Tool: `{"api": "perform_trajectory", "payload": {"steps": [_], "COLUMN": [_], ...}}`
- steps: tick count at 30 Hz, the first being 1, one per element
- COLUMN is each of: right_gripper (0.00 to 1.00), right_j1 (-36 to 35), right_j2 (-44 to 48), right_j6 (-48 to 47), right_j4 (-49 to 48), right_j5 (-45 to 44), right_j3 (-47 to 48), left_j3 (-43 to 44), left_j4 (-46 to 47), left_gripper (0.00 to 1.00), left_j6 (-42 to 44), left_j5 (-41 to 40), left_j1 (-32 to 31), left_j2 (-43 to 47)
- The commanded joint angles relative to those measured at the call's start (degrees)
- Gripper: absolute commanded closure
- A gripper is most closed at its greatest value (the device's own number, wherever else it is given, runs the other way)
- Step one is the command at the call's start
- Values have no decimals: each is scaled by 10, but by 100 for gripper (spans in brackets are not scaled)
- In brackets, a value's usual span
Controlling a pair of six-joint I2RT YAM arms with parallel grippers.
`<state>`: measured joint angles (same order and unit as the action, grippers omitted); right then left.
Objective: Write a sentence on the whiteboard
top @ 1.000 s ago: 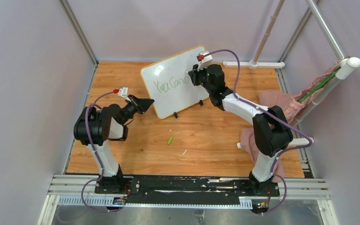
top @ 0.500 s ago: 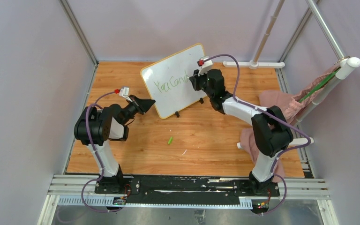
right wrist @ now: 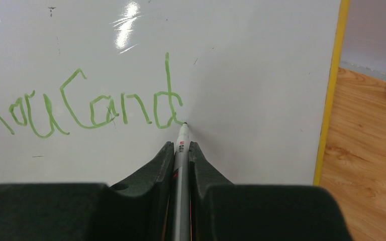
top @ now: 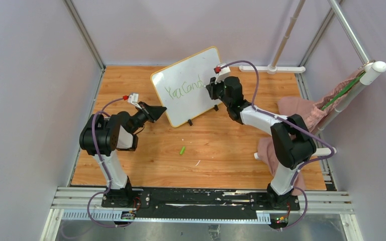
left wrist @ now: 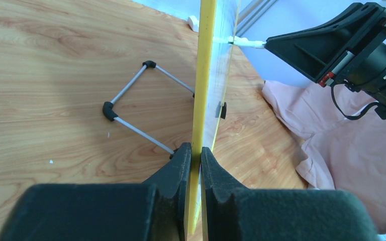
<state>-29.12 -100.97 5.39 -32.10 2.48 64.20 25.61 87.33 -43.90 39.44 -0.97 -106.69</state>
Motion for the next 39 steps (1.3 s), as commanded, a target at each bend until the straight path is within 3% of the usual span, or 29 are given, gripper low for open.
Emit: {"api": "perform_trajectory", "payload": {"steps": [1,39], "right_gripper": [100,100], "right_j1": [13,13], "right_j2": [21,-5], "right_j6": [6,14], "right_j4": [-11,4], "right_j5": [-8,11], "right_j3": [-3,50], "left_j3": [1,1], "left_j4": [15,15], "left_gripper": [100,100], "left_j6": [10,10], "left_j5": [-7,-7], "left_j1": [-1,-1], "left_j2": [-14,-14]}}
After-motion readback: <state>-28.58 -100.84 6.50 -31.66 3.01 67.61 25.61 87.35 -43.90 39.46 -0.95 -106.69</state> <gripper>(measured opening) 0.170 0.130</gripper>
